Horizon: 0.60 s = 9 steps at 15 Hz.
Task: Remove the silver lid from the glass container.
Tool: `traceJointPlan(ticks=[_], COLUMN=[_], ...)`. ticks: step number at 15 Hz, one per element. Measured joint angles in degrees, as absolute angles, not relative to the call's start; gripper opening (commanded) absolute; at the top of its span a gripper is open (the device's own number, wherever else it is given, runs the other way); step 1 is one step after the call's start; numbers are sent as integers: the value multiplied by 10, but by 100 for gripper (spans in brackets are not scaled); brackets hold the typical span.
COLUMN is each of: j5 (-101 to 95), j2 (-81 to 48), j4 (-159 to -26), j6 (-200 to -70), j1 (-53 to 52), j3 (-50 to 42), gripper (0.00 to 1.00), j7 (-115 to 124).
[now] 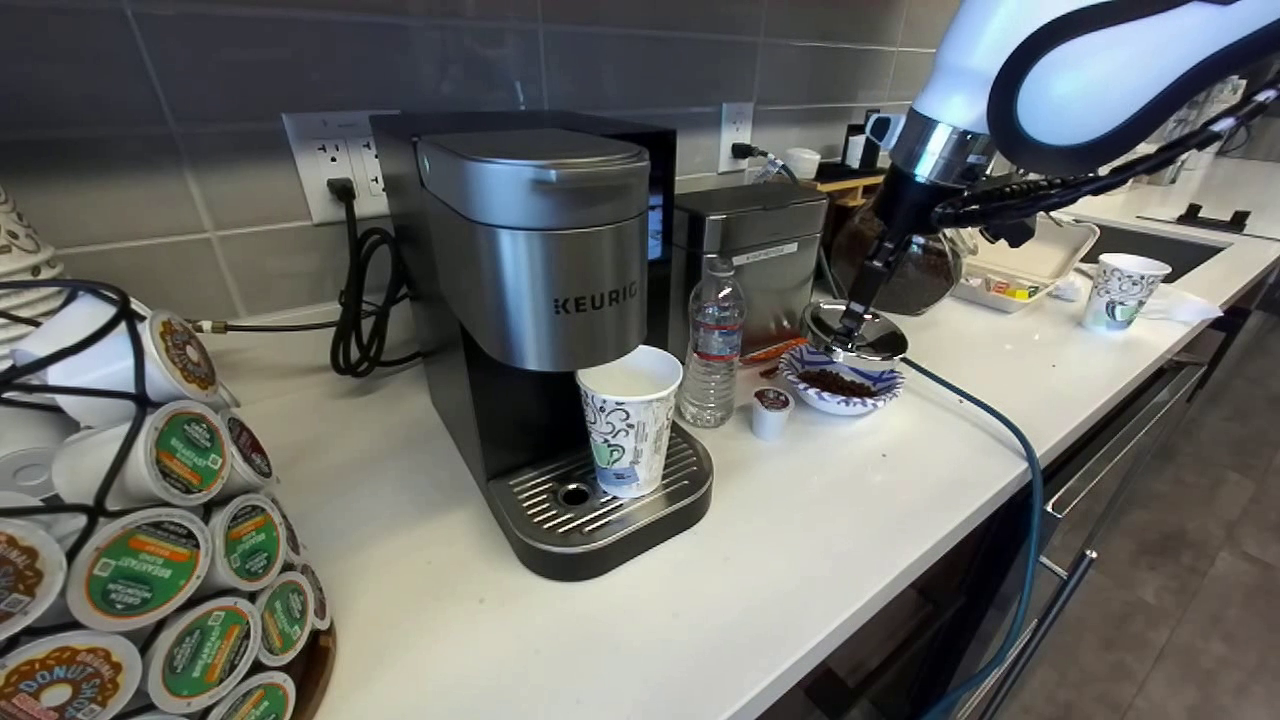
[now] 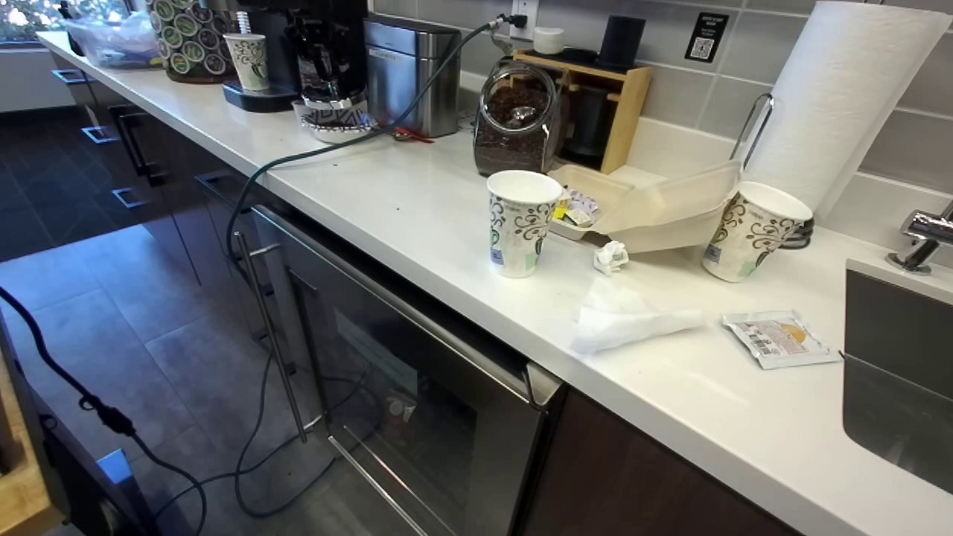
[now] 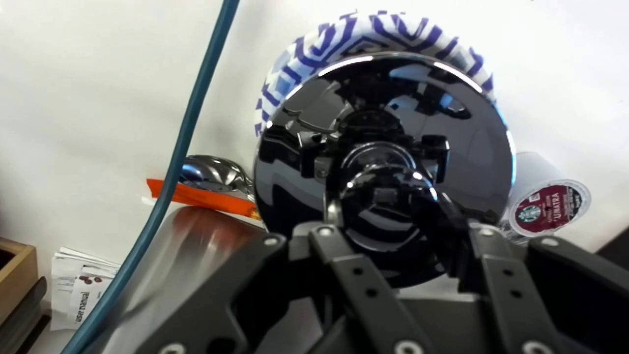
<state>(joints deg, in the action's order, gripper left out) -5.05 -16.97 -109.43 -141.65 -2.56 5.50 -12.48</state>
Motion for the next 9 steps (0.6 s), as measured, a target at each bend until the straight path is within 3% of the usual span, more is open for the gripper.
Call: traceJointPlan(ticks=[7, 8, 9], j5=[-57, -59, -61], j2=[-186, -189, -193], j4=[-1093, -1092, -1089], j6=[-1417, -1417, -1417], j1=[-38, -41, -43], j3=[53, 53, 52], gripper=[21, 62, 73], j7=[-82, -76, -69])
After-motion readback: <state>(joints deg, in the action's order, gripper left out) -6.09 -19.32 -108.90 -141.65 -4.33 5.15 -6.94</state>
